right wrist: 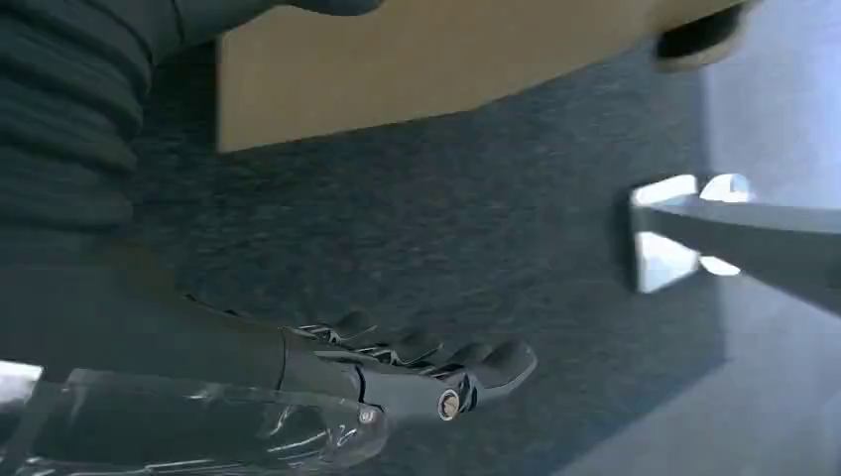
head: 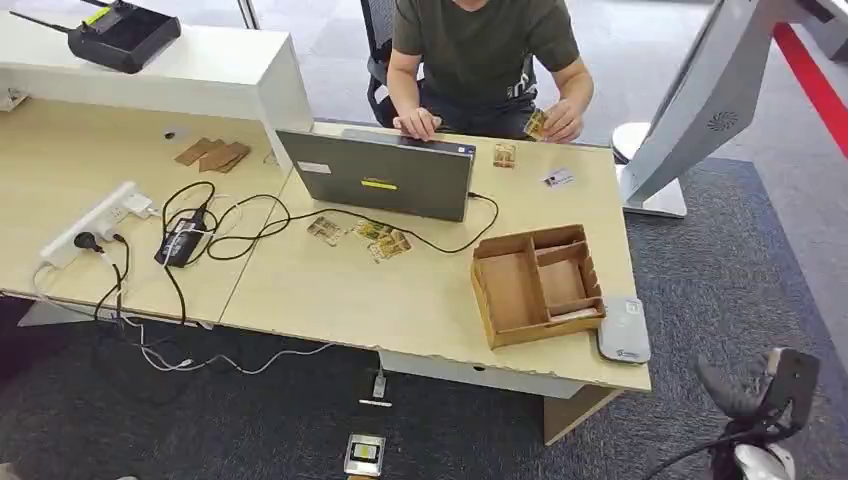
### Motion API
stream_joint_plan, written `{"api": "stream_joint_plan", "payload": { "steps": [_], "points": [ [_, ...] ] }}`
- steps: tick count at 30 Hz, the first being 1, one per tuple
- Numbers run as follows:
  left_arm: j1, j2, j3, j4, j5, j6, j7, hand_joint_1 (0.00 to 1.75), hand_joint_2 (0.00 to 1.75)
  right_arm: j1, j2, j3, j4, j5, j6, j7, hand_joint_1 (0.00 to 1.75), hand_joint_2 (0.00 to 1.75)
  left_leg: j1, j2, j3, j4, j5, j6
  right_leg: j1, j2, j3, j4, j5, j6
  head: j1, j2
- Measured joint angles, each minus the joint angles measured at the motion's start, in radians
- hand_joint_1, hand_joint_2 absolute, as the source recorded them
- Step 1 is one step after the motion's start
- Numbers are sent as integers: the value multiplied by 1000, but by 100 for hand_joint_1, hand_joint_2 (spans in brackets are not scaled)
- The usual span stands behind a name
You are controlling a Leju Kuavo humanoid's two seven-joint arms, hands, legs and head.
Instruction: Pass the card to the sensor for recognition and then transmit it.
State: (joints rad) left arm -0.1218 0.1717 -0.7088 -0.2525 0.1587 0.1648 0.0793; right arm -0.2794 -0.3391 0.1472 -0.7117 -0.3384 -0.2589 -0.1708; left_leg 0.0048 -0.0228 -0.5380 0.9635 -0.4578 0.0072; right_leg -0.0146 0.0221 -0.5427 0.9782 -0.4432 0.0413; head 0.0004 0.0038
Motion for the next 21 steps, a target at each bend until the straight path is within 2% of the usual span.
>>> {"api": "stream_joint_plan", "payload": {
  "steps": [3,6,9,11,15,21],
  "points": [
    [19,15,22,5,33,-2,-8,0,175,46,24,-18,118,-51,44,56,0,175,2,0,0,0,-1,-1,2,0,1,0,-1,-1,0,0],
    [25,31,48,11,79,-15,10,0,175,86,70,-31,214,-100,90,156,0,175,4,0,1,-1,-3,-4,4,0,1,1,-3,-4,0,0],
    [27,43,80,16,138,-16,62,0,175,113,132,-37,292,-87,113,279,0,175,6,0,4,-1,-5,-6,6,0,3,2,-4,-6,0,0],
    [29,47,101,19,169,-4,97,0,175,121,166,-35,324,-64,111,314,0,175,6,0,5,-1,-5,-7,6,0,4,2,-5,-7,-1,0],
    [30,45,142,21,213,52,156,0,175,107,219,-34,371,-20,118,324,0,175,6,1,6,-1,-5,-7,6,0,5,3,-5,-8,0,0],
    [30,33,180,21,219,74,180,0,175,52,268,2,404,49,170,290,0,175,6,2,8,-1,-5,-7,6,1,8,2,-5,-7,0,0]
  ]
}}
